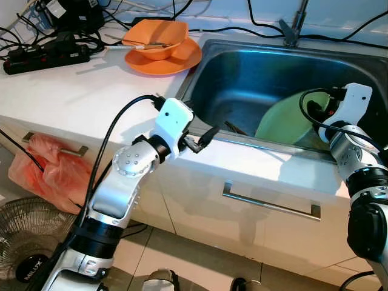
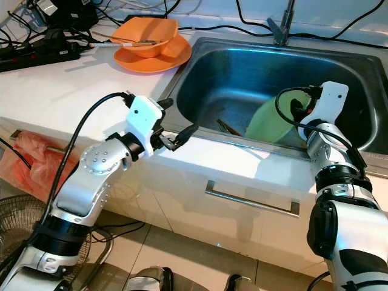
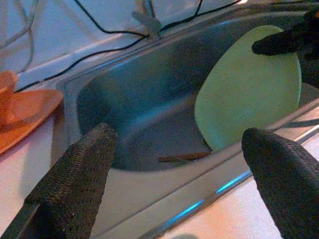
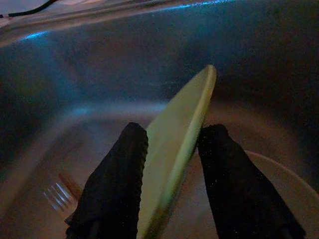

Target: Kitchen organization

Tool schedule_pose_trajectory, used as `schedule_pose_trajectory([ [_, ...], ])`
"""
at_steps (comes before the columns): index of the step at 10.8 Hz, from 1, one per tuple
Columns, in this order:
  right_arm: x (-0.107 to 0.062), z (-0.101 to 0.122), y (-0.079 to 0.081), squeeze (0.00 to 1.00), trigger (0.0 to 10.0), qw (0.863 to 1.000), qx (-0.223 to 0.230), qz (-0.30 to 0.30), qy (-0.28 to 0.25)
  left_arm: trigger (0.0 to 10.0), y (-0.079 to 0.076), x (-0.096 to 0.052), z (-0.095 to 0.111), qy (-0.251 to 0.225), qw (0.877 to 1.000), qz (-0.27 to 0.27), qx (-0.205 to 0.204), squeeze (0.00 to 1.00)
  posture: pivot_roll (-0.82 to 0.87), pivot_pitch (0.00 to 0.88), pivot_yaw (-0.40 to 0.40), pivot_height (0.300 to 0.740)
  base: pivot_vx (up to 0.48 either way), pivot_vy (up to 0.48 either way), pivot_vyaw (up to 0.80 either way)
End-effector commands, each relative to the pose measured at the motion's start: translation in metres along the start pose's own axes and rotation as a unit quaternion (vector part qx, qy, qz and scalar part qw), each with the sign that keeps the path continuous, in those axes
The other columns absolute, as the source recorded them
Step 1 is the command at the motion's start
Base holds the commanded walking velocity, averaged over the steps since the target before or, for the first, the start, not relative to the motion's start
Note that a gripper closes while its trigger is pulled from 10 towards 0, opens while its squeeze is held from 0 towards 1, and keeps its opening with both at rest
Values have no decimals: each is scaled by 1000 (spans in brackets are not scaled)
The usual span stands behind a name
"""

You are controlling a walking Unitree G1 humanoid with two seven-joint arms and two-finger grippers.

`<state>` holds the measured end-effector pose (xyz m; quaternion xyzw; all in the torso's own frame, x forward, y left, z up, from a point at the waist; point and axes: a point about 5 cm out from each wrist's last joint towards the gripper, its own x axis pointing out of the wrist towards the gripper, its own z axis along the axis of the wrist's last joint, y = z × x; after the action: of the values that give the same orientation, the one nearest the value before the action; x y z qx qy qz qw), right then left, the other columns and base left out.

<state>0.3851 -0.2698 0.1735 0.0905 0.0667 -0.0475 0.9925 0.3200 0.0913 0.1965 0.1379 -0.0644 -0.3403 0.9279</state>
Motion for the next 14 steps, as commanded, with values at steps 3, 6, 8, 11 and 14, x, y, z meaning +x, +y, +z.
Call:
schedule_pose_trajectory([
  [3,-2,-25,4,1000,10000,997,-42,33,60,10000,19,-2,4,13,999,38,1,1000,210,116,73,740,0,0,0],
  [6,-4,-30,3,1000,10000,986,-140,43,82,10000,28,-3,2,22,998,52,5,1000,209,112,68,740,0,0,0],
  [8,-5,-30,0,1000,10000,982,-161,41,89,10000,30,-2,2,23,998,55,3,1000,204,109,65,740,0,0,0],
  [11,-9,-45,-3,1000,10000,965,-212,70,137,10000,29,0,-1,28,998,53,0,1000,198,103,60,740,0,0,0],
  [14,-16,-57,-16,1000,10000,940,-286,67,174,10000,30,-2,-3,30,998,55,0,1000,200,99,58,740,0,0,0],
])
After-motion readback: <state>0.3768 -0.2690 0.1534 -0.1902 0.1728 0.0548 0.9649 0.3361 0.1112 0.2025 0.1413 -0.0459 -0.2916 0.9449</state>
